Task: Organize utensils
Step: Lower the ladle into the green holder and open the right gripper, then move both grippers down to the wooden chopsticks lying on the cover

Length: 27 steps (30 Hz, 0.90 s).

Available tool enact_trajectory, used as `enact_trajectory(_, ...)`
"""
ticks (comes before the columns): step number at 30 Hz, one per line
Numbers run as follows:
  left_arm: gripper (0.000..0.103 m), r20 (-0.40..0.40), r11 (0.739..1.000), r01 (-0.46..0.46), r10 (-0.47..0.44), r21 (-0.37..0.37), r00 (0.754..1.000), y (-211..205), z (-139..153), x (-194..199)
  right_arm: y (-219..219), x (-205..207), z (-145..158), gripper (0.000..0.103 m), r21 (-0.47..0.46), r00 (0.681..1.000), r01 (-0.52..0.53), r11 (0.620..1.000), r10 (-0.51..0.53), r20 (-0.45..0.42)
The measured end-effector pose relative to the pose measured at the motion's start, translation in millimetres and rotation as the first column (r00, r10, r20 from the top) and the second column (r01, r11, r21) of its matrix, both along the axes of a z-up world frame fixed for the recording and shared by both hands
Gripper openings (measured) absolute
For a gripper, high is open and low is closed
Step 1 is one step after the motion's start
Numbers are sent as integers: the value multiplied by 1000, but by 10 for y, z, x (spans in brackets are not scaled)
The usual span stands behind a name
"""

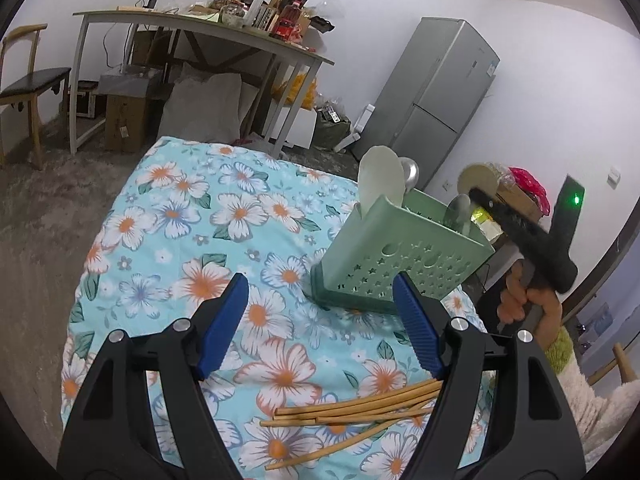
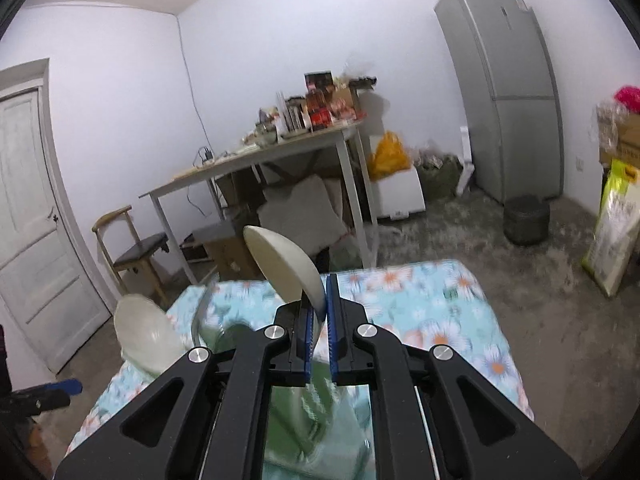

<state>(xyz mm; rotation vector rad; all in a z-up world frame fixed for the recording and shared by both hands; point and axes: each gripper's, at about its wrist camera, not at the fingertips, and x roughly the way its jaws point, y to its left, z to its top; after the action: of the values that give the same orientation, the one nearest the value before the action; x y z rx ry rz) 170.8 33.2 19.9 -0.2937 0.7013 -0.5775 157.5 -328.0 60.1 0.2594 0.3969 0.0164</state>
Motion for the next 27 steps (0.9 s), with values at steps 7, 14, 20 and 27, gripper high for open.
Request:
enact_trajectory(7, 72, -24, 1000, 5, -5, 3, 1000, -51, -60, 6, -111, -378, 83, 58, 20, 999, 38, 999, -38, 14)
enact_trajectory(14, 74, -35, 1000, -16, 17, 24, 999, -70, -77, -175, -83, -729, 253, 64, 59, 998, 43, 997, -46, 46)
enact_trajectory(20, 79, -42, 998, -15, 17, 54, 999, -50, -58, -409, 182, -1090, 424, 72, 30, 997, 7, 1000, -9, 72)
enact_trajectory(27, 83, -76, 998, -34, 37, 48, 996, 52, -111, -700, 514, -1348, 374, 84, -51, 998, 10, 999, -13, -56)
